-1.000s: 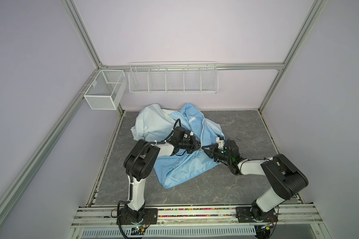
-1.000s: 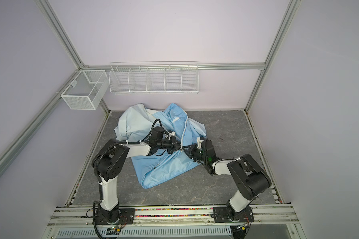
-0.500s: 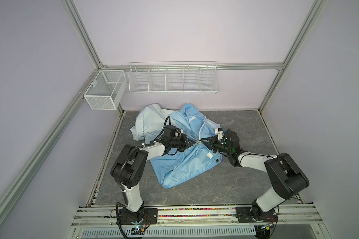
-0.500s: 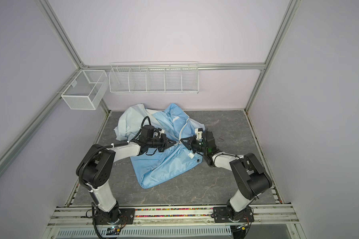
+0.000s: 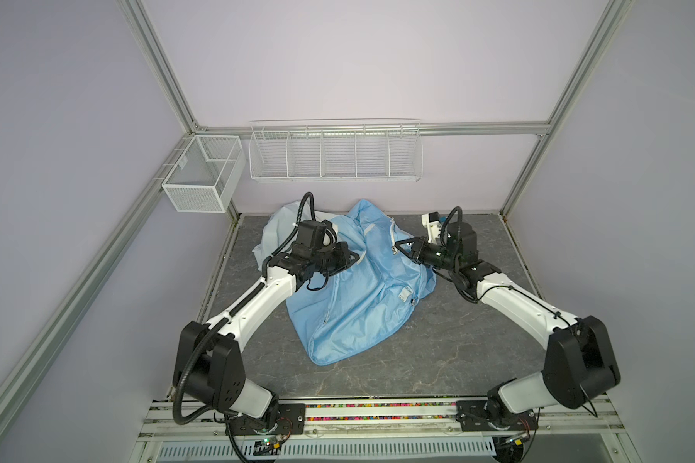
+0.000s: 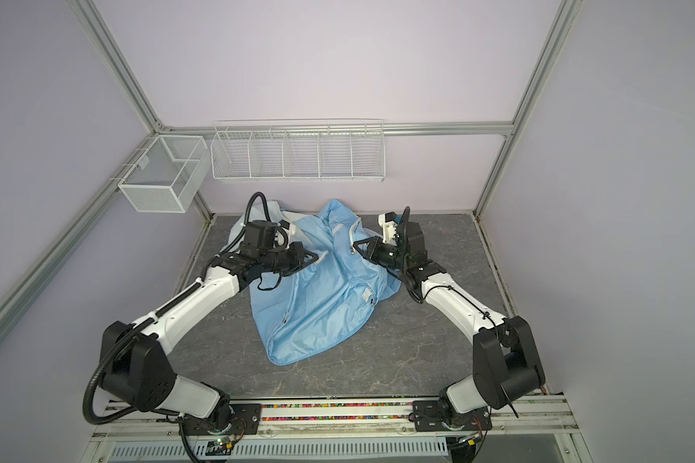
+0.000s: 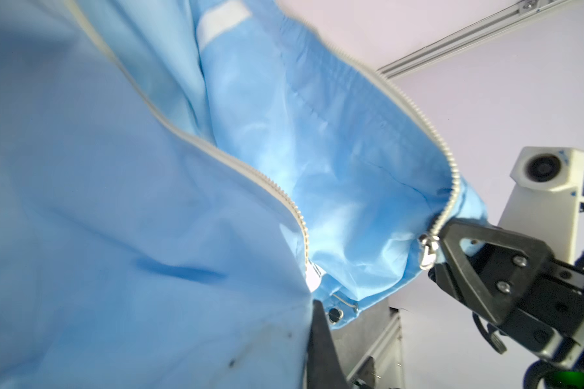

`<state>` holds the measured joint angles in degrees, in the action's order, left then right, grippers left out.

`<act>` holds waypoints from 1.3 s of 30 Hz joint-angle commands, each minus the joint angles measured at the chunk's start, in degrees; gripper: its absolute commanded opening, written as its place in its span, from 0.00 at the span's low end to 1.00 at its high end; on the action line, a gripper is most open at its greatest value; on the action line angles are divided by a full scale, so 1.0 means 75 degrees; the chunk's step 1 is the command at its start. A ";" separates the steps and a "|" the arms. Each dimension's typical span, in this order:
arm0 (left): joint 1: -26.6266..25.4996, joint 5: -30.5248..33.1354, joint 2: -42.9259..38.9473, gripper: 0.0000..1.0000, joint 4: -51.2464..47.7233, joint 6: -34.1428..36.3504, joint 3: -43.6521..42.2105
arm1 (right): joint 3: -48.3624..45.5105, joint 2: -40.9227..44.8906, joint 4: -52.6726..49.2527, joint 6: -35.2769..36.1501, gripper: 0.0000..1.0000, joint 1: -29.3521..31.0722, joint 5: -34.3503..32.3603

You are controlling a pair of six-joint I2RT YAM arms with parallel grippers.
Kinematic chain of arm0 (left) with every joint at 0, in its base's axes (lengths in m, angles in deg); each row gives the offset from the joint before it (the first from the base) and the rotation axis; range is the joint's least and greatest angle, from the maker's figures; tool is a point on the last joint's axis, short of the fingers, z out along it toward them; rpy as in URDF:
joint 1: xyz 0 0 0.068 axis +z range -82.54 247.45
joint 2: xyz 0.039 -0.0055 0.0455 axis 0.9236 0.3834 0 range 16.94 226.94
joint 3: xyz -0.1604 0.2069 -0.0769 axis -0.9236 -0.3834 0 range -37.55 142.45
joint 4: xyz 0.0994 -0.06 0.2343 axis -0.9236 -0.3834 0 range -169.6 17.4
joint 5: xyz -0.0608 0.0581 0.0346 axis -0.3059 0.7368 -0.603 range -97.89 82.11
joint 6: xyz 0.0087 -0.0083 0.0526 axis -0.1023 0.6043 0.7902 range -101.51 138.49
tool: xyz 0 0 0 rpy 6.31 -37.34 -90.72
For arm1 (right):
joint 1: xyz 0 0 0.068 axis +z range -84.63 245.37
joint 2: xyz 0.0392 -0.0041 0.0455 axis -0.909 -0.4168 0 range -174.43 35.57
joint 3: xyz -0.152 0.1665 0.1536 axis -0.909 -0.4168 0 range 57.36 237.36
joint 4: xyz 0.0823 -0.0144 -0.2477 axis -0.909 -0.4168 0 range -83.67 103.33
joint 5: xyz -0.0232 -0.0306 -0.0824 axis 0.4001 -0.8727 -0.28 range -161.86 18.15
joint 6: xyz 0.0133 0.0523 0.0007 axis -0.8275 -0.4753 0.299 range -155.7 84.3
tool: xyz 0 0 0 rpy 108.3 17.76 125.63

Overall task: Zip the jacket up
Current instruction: 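Lift both grippers with the zipper ends up, raising the jacket off the table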

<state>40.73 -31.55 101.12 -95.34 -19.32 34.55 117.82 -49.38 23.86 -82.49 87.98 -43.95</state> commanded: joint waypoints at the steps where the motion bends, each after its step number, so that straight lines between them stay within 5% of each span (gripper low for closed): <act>1: 0.0227 0.0789 -0.0081 0.00 -0.0806 0.1041 0.0661 | 0.0315 0.0178 -0.0234 0.0748 0.06 -0.0189 -0.0091; 7: 0.0481 -0.0425 0.0041 0.00 0.0524 -0.0001 0.1004 | 0.0819 -0.0196 0.0547 0.0064 0.06 -0.0389 0.0467; 14: 0.0268 0.0163 -0.0462 0.00 0.4038 -0.0497 0.0255 | 0.1389 -0.0883 0.3045 -0.2192 0.06 -0.0397 0.1156; 21: 0.0003 0.1157 -0.0204 0.00 0.5833 -0.0510 0.0172 | 0.1568 -0.1425 0.5104 -0.4080 0.06 -0.0333 0.1128; 28: -0.0508 0.2451 0.0338 0.00 0.7053 -0.0616 0.0186 | 0.1574 -0.1809 0.5905 -0.4760 0.06 0.0036 0.0360; 39: -0.0740 0.2887 0.0709 0.00 0.7981 -0.0993 0.0040 | 0.2098 -0.2279 0.6378 -0.4966 0.07 0.0638 -0.0474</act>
<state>35.51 -11.70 106.95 -41.51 -25.76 35.57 131.42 -66.47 66.37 -118.22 92.09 -44.44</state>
